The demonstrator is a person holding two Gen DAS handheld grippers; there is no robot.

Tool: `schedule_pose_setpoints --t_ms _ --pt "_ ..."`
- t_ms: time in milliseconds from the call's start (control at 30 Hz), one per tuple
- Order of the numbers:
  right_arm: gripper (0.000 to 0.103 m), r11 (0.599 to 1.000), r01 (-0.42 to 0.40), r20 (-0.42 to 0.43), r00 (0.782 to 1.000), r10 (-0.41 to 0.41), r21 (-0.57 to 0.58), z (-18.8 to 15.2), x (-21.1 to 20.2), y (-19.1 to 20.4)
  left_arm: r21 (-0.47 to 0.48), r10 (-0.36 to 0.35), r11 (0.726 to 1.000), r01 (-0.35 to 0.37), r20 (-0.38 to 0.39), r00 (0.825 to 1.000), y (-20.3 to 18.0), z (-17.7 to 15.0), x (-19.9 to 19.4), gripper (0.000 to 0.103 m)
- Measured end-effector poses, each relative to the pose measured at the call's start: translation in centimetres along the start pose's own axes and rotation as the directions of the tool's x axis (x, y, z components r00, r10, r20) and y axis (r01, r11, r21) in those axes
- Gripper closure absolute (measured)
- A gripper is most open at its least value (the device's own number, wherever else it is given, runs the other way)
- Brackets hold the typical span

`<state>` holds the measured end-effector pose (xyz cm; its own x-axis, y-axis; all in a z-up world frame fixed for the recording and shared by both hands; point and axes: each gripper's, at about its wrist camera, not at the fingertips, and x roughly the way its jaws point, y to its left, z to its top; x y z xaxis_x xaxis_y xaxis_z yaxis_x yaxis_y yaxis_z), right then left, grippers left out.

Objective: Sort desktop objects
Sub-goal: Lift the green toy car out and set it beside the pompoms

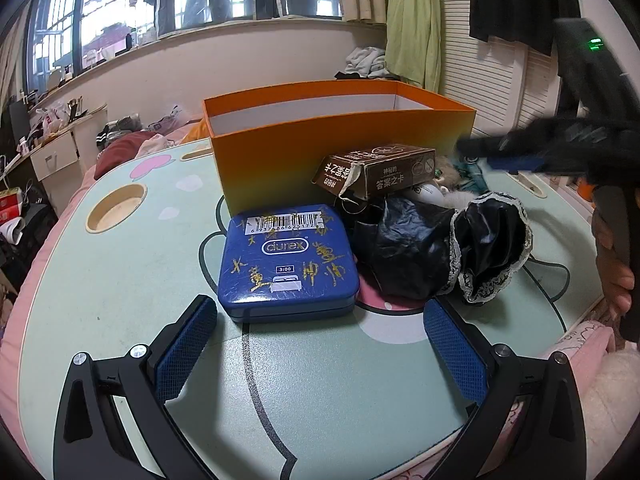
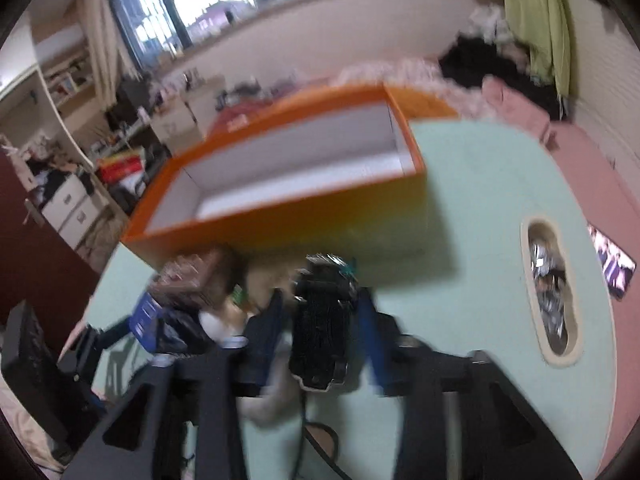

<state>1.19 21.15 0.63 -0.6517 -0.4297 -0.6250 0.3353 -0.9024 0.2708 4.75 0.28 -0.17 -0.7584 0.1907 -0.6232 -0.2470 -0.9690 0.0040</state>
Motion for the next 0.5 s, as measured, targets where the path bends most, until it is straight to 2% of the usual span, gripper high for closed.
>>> schedule_pose_setpoints --t_ms 67,133,267,433,467,500 --pt "0.018 1.000 0.016 0.099 0.995 -0.016 -0.003 -0.5 -2.0 -0.1 0.000 0.000 1.000 0.000 0.000 1.000 -0.1 0.0 0.0 0.000" --pt "0.016 0.999 0.022 0.148 0.989 -0.017 -0.028 -1.5 -3.8 -0.2 0.000 0.000 1.000 0.000 0.000 1.000 0.0 0.0 0.0 0.000" --pt "0.016 0.996 0.040 0.106 0.994 -0.031 -0.084 -4.9 -4.7 -0.1 0.000 0.000 1.000 0.000 0.000 1.000 0.0 0.0 0.0 0.000" --pt "0.016 0.974 0.144 0.059 0.989 -0.136 -0.173 -8.7 -3.7 -0.2 0.001 0.001 1.000 -0.001 -0.001 1.000 -0.1 0.0 0.0 0.000" --pt "0.015 0.953 0.208 0.076 0.978 -0.196 -0.221 -9.4 -3.0 0.1 0.004 0.003 1.000 -0.003 0.002 1.000 -0.1 0.0 0.0 0.000" --pt "0.006 0.942 0.237 0.100 0.971 -0.219 -0.238 -9.9 -2.8 0.4 0.004 0.003 1.000 -0.003 0.001 1.000 -0.1 -0.1 -0.1 0.000"
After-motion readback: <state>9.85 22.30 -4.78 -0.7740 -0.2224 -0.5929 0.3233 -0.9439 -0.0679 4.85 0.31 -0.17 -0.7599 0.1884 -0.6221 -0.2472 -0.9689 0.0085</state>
